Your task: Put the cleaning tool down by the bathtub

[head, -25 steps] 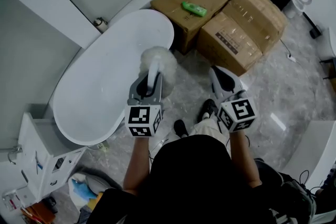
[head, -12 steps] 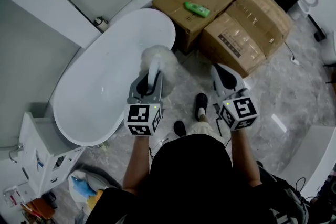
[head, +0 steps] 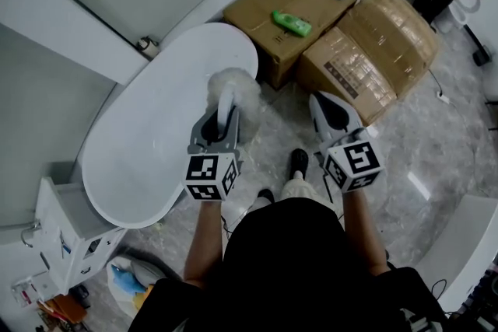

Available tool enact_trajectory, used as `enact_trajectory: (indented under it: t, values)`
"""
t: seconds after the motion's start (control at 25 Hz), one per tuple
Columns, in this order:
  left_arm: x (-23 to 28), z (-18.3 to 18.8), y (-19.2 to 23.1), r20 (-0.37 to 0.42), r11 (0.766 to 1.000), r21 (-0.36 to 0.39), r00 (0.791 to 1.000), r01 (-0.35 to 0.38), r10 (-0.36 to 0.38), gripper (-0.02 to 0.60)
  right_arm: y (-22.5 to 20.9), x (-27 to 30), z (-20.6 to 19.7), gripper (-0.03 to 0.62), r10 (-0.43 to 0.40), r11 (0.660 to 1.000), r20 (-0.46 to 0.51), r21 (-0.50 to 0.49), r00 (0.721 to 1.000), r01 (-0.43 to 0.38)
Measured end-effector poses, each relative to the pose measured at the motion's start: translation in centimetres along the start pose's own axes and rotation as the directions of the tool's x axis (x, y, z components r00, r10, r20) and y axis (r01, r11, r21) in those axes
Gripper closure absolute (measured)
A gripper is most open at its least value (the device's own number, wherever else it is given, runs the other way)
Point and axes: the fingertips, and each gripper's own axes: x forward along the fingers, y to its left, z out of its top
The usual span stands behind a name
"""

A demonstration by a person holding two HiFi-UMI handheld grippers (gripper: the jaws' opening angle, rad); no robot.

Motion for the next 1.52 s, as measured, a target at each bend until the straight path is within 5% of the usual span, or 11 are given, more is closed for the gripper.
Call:
enact_trajectory:
  t: [0.88,1.52]
  values:
    - [14.9,4.6,-3.6,0.001,0.994,0.018,0.994,-0.112,0.112,0.492,-15.6,6.7,2.0,0.586,0.082,0.997,0.001,0.0,0.997,-0.082]
    - [19.4,5.9,-0.1,-0.011,0.994,0.019,0.994,-0.106,0.106,0.493,-16.9,12.5,2.6,0.586,0.092,0.996,-0.021,0.011,0.996,-0.091]
